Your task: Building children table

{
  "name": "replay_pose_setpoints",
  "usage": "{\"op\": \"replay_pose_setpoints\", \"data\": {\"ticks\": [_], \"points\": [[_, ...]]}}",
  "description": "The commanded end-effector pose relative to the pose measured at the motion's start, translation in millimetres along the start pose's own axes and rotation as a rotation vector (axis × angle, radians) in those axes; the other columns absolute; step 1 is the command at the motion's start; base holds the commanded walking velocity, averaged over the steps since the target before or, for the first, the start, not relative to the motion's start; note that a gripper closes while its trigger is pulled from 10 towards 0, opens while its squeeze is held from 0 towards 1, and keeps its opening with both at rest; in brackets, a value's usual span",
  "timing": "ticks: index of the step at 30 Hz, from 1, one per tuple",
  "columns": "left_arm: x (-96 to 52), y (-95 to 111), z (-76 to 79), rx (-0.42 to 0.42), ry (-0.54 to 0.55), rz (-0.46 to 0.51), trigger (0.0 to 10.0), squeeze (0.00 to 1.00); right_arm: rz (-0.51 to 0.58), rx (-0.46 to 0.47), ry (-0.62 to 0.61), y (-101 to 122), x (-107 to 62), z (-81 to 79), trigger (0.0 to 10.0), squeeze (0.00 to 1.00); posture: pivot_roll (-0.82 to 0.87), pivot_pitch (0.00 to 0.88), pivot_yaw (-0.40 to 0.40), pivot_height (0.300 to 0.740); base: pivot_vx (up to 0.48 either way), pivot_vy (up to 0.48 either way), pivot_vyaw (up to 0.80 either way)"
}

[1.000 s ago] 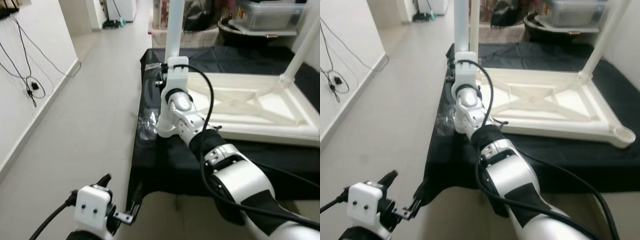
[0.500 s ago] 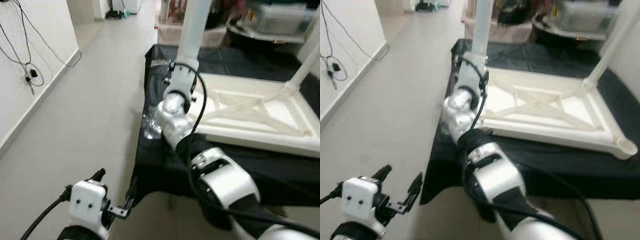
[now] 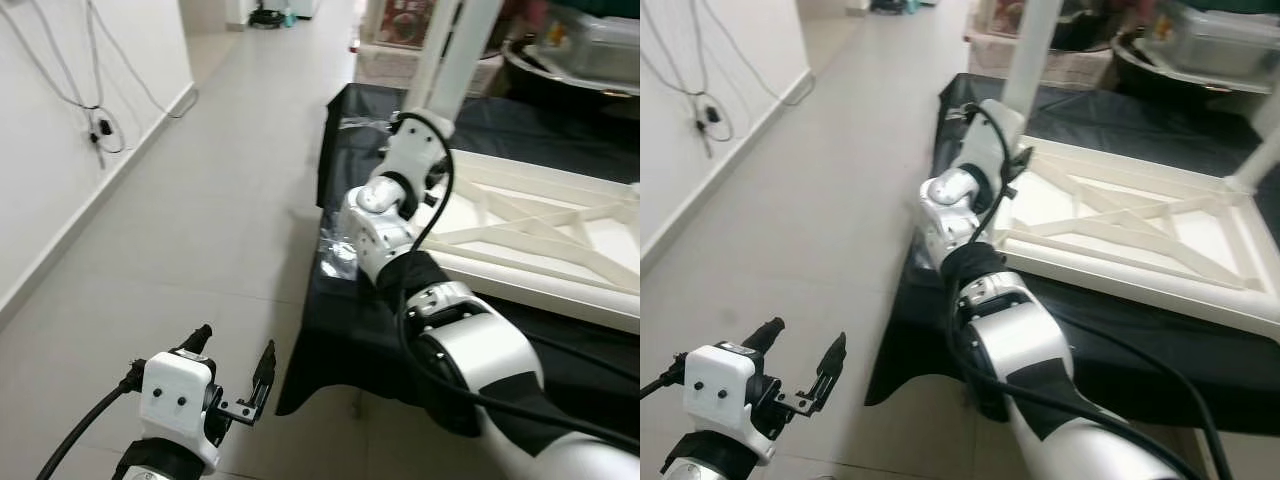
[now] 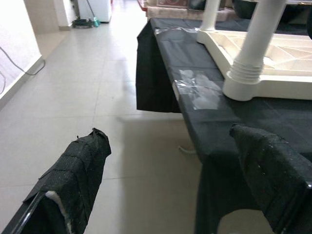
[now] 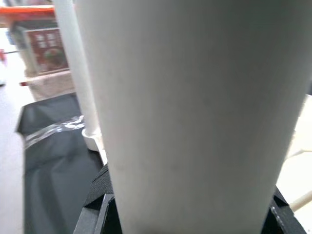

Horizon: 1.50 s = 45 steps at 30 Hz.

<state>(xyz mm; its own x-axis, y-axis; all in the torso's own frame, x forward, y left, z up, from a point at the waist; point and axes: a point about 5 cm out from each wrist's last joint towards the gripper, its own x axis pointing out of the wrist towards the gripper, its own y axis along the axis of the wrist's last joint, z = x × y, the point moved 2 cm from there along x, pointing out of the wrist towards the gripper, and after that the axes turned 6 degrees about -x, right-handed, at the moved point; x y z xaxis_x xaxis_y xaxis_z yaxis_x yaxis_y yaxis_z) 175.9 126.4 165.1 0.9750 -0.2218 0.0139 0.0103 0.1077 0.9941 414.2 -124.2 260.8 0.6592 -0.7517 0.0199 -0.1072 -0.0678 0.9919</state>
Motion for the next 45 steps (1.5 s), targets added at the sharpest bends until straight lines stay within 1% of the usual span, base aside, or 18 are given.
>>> {"op": "replay_pose_setpoints", "data": {"ticks": [1,2,4,8,10,11,12,13,15,16,18,19,21,30,35,36,45], "points": [[-0.2,-7,1.0,-0.005,-0.009,-0.038,10.0,0.00,-0.292,-0.023,-0.213,-58,15.8,38.5,10.0,0.00,0.09,0.200,-0.027,0.740,0.000,0.000,0.00],[-0.2,-7,1.0,-0.005,-0.009,-0.038,10.0,0.00,-0.292,-0.023,-0.213,-58,15.8,38.5,10.0,0.00,0.09,0.200,-0.027,0.740,0.000,0.000,0.00],[0.0,-8,0.9,-0.003,-0.013,-0.040,10.0,0.00,-0.257,-0.039,-0.209,-56,13.7,37.1,10.0,0.00,0.09,0.198,-0.023,0.740,0.000,0.000,0.00],[0.4,-8,0.9,-0.005,-0.015,-0.040,10.0,0.00,-0.256,-0.042,-0.191,-57,9.3,33.0,10.0,0.00,0.09,0.198,-0.025,0.740,0.000,0.000,0.00],[1.3,-8,2.3,-0.010,-0.019,-0.040,10.0,0.00,-0.241,-0.059,-0.149,-59,3.1,26.9,10.0,0.00,0.09,0.198,-0.025,0.740,0.000,0.000,0.00],[1.3,-8,2.3,-0.010,-0.019,-0.040,10.0,0.00,-0.241,-0.059,-0.149,-59,3.1,26.9,10.0,0.00,0.09,0.198,-0.025,0.740,0.000,0.000,0.00],[1.5,-9,7.2,-0.027,-0.058,-0.051,10.0,0.00,-0.216,-0.071,-0.120,-58,-0.6,22.5,10.0,0.00,0.09,0.198,-0.025,0.740,0.000,0.000,0.00],[0.7,-10,17.0,-0.039,-0.136,-0.070,10.0,0.00,-0.212,-0.069,-0.090,-59,-6.0,17.4,10.0,0.00,0.09,0.198,-0.025,0.740,0.000,0.000,0.00],[-2.2,-12,31.6,-0.053,-0.247,-0.095,10.0,0.00,-0.202,-0.075,-0.057,-59,-12.6,11.6,10.0,0.00,0.09,0.198,-0.025,0.740,0.000,0.000,0.00],[-2.2,-12,31.6,-0.053,-0.247,-0.095,10.0,0.00,-0.202,-0.075,-0.057,-59,-12.6,11.6,10.0,0.00,0.09,0.198,-0.025,0.740,0.000,0.000,0.00],[-4.4,-12,41.7,-0.057,-0.312,-0.096,10.0,0.00,-0.193,-0.088,-0.036,-60,-18.2,7.9,10.0,0.00,0.09,0.196,-0.021,0.740,0.000,0.000,0.00],[-4.7,-13,44.7,-0.056,-0.324,-0.096,10.0,0.00,-0.206,-0.081,-0.026,-62,-21.9,5.9,10.0,0.00,0.09,0.195,-0.021,0.740,0.000,0.000,0.00],[-4.6,-14,44.8,-0.061,-0.321,-0.098,10.0,0.00,-0.223,-0.070,-0.022,-63,-23.0,5.3,10.0,0.00,0.09,0.195,-0.021,0.740,0.000,0.000,0.00],[-3.9,-14,40.0,-0.045,-0.289,-0.091,10.0,0.00,-0.211,-0.075,0.005,-64,-25.9,2.7,10.0,0.00,0.09,0.190,-0.025,0.740,0.000,0.000,0.00],[-4.7,-15,38.2,-0.030,-0.277,-0.095,10.0,0.00,-0.217,-0.063,0.018,-65,-26.7,1.6,10.0,0.00,0.09,0.189,-0.023,0.740,0.000,0.000,0.00],[-4.9,-16,37.5,-0.028,-0.273,-0.096,10.0,0.00,-0.222,-0.053,0.025,-66,-26.8,1.4,10.0,1.00,0.09,0.187,-0.024,0.740,0.000,0.000,0.00],[-5.3,-17,35.9,-0.020,-0.258,-0.097,10.0,0.00,-0.231,-0.029,0.063,-65,-28.8,-2.0,10.0,1.00,0.09,0.181,-0.024,0.740,0.000,0.000,0.00]]}}
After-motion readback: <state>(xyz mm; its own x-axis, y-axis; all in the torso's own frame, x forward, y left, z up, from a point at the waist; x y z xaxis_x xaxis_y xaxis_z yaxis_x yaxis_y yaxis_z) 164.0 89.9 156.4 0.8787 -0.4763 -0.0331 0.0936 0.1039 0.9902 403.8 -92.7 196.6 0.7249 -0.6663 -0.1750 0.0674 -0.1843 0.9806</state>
